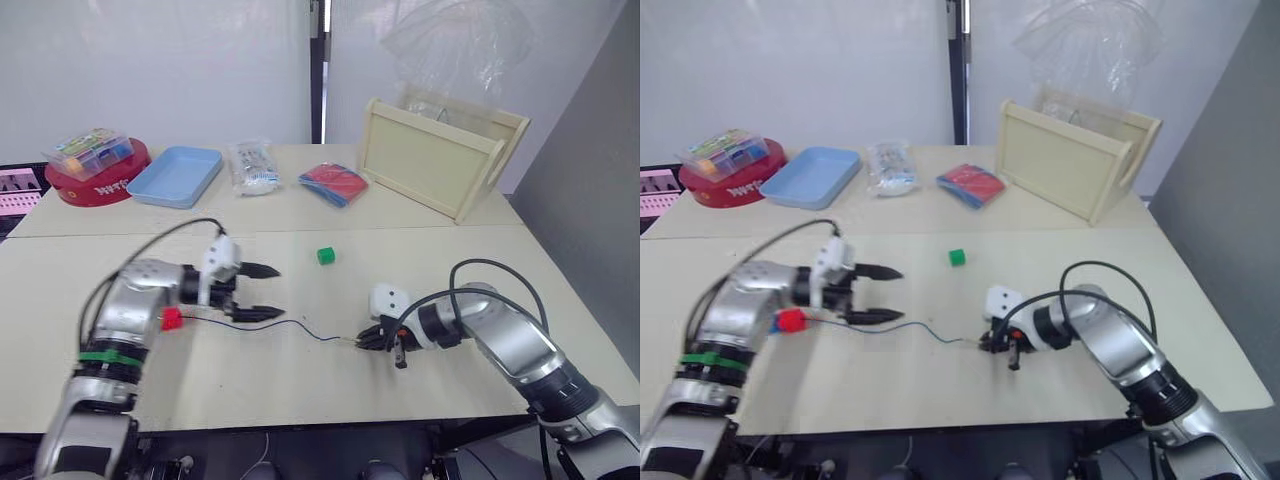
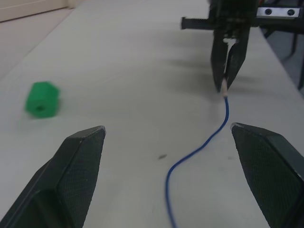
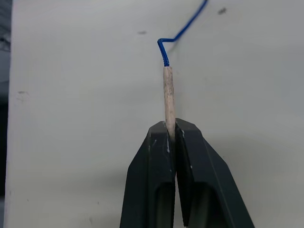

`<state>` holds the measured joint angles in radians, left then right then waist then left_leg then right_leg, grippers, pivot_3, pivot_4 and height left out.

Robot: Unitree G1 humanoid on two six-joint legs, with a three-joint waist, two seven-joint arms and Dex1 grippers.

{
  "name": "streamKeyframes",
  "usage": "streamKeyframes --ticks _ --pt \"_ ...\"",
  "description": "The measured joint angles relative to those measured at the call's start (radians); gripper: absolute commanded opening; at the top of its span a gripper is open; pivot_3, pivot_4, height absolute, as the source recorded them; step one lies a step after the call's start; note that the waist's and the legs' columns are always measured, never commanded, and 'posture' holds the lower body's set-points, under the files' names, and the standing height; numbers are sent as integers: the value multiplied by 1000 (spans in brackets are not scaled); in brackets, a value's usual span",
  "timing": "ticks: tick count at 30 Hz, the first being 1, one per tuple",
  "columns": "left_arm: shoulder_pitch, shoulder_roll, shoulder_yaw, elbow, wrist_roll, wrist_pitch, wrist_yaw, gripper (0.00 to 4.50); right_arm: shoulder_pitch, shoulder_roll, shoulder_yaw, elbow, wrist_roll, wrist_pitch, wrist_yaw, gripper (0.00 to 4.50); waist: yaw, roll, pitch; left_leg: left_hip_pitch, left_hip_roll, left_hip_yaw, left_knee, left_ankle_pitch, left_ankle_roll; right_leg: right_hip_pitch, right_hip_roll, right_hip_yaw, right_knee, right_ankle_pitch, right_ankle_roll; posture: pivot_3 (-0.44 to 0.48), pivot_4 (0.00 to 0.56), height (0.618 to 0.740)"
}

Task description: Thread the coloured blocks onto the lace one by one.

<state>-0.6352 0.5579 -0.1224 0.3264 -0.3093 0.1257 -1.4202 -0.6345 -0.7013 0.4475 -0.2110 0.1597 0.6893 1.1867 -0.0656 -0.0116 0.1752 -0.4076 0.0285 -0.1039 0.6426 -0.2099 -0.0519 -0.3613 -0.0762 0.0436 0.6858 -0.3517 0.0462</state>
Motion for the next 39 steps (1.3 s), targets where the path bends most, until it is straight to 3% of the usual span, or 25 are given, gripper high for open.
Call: streamKeyframes --ticks 4,10,16,26,29,34,39 --pt "6 -95 -88 -8 34 -52 -2 4456 -52 -4 40 23 -22 -8 27 0 2 0 0 0 0 0 0 0 0 0 0 0 0 0 0 0 150 740" --pt "57 -174 -127 -1 50 -106 20 4456 -55 -10 55 47 -41 -10 48 0 -1 0 0 0 0 0 0 0 0 0 0 0 0 0 0 0 150 740" --pt "154 -179 -132 -6 52 -108 32 2664 -55 -19 55 46 -50 -7 57 0 2 0 0 0 0 0 0 0 0 0 0 0 0 0 0 0 150 740" --pt "175 -211 -137 -18 71 -101 90 2664 -54 -19 55 40 -50 -2 76 0 18 0 0 0 -1 0 1 0 0 0 -1 0 -1 0 0 0 150 740" --pt "175 -213 -135 -18 71 -97 100 1863 -53 -19 55 33 -50 -1 77 0 19 0 0 0 -1 0 1 0 0 0 -1 0 -1 0 0 0 150 740" --pt "169 -209 -131 -18 54 -56 93 105 -52 -17 56 26 -48 2 78 0 19 0 0 0 -1 0 1 0 0 0 -1 0 -1 0 0 0 150 740" --pt "168 -207 -126 -18 35 -26 89 47 -49 -17 56 17 -47 11 77 0 20 0 0 0 -1 0 1 0 0 0 -1 0 -1 0 0 0 150 740"
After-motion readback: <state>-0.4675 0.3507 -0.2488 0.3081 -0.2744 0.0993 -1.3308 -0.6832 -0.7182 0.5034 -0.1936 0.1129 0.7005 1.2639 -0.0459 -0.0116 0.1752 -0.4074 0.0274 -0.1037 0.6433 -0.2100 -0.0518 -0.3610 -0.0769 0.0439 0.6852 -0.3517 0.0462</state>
